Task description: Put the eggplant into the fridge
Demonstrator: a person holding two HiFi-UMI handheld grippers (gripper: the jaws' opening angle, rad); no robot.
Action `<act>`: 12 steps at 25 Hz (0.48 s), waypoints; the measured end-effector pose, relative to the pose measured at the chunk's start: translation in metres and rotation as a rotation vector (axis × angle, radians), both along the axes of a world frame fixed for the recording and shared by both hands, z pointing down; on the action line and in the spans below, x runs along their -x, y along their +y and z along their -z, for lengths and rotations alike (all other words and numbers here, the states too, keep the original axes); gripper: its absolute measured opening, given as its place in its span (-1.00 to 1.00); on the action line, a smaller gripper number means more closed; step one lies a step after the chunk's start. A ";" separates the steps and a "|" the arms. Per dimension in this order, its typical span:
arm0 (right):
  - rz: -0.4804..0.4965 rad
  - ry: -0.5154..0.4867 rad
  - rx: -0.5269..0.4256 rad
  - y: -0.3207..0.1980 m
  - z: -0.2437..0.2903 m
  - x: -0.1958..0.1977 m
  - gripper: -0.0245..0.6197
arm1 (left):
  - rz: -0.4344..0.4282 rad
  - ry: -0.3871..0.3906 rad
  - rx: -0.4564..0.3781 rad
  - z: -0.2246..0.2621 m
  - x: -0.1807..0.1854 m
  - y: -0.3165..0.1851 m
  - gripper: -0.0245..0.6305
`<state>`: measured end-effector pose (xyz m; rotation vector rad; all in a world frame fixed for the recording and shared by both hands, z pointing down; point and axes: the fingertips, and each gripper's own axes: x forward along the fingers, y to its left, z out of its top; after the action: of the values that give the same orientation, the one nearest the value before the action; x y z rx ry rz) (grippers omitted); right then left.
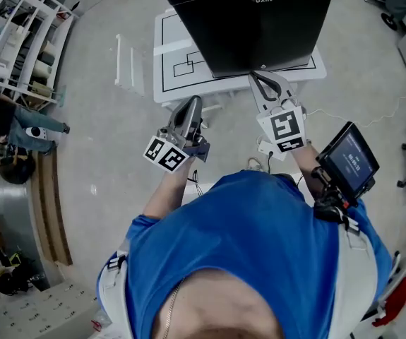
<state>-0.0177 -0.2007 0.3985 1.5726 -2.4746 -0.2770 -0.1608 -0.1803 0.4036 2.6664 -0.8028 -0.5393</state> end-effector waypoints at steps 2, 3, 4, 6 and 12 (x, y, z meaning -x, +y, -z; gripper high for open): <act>-0.016 -0.008 0.007 -0.001 -0.009 -0.007 -0.91 | -0.011 -0.002 0.004 -0.008 -0.005 -0.007 -0.90; -0.024 -0.013 0.010 -0.002 -0.013 -0.011 -0.91 | -0.017 -0.003 0.005 -0.012 -0.008 -0.010 -0.90; -0.034 -0.017 0.014 -0.001 -0.016 -0.015 -0.91 | -0.024 -0.005 0.006 -0.016 -0.011 -0.012 -0.90; -0.053 -0.027 0.019 0.012 -0.017 -0.021 -0.91 | -0.038 -0.008 0.006 -0.015 -0.016 -0.003 -0.90; -0.098 -0.057 0.040 0.076 -0.006 -0.027 -0.91 | -0.067 -0.021 -0.001 0.002 -0.018 0.044 -0.90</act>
<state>0.0094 -0.1247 0.4041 1.7016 -2.4189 -0.1689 -0.1427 -0.1364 0.4020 2.6933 -0.7156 -0.4963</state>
